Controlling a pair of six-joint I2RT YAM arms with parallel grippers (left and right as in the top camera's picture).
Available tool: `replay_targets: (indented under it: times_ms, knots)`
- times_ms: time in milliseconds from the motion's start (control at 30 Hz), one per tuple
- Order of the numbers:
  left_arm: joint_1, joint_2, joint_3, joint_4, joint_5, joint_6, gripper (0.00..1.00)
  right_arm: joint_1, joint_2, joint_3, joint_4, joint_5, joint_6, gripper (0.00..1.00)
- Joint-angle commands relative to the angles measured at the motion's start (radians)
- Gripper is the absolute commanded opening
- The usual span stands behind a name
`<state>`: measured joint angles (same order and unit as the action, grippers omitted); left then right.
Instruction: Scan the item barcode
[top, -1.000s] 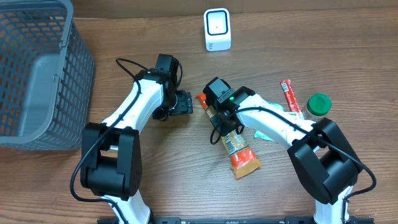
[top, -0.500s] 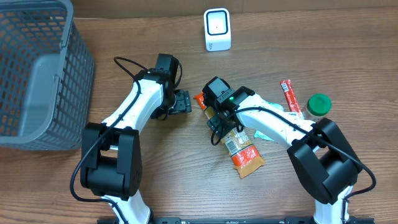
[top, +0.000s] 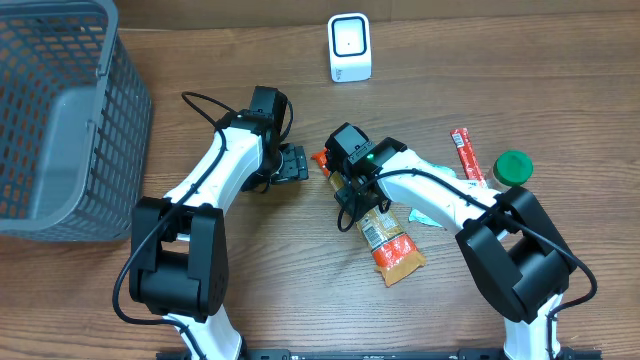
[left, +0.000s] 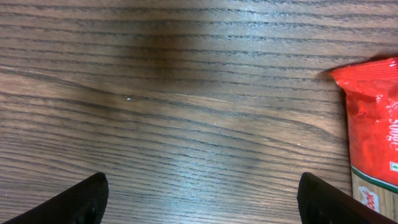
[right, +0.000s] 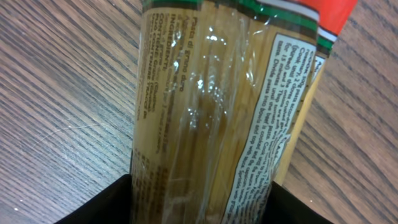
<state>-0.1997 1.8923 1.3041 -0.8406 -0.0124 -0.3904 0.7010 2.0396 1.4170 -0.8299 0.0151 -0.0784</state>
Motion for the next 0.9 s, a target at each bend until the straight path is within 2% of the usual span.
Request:
replay_targets:
  times_ms: [0, 67, 133, 200, 267, 300, 433, 567, 733, 867]
  knots:
    - [0.011, -0.016, -0.002, 0.000, -0.014, -0.014, 0.89, 0.006, 0.011, 0.025, -0.004, -0.043, 0.004, 0.59]
    - [0.011, -0.016, -0.002, 0.000, -0.014, -0.014, 0.91, 0.006, 0.004, 0.025, -0.003, -0.043, 0.003, 0.56]
    - [0.011, -0.016, -0.002, 0.000, -0.014, -0.014, 1.00, 0.006, 0.004, 0.025, -0.005, -0.044, 0.003, 0.48]
    - [0.011, -0.016, -0.002, 0.001, -0.014, -0.014, 1.00, 0.006, 0.004, 0.025, -0.009, -0.047, 0.003, 0.33]
    - [0.011, -0.016, -0.002, 0.002, -0.026, -0.014, 1.00, 0.006, 0.003, 0.026, -0.010, -0.047, 0.003, 0.07]
    - [0.011, -0.016, -0.002, 0.001, -0.038, -0.014, 1.00, 0.006, 0.002, 0.029, -0.018, -0.047, 0.004, 0.04]
    - [0.013, -0.033, 0.010, -0.014, -0.151, -0.016, 0.96, 0.006, -0.017, 0.047, -0.052, -0.047, 0.003, 0.04]
    - [0.031, -0.109, 0.019, -0.023, -0.291, -0.018, 1.00, 0.005, -0.089, 0.050, -0.057, -0.043, 0.003, 0.04]
    - [0.099, -0.190, 0.019, -0.021, -0.296, 0.004, 1.00, 0.005, -0.180, 0.050, -0.048, -0.043, 0.003, 0.04]
    - [0.165, -0.210, 0.019, -0.005, -0.240, 0.090, 1.00, 0.005, -0.204, 0.050, -0.035, -0.045, 0.004, 0.04]
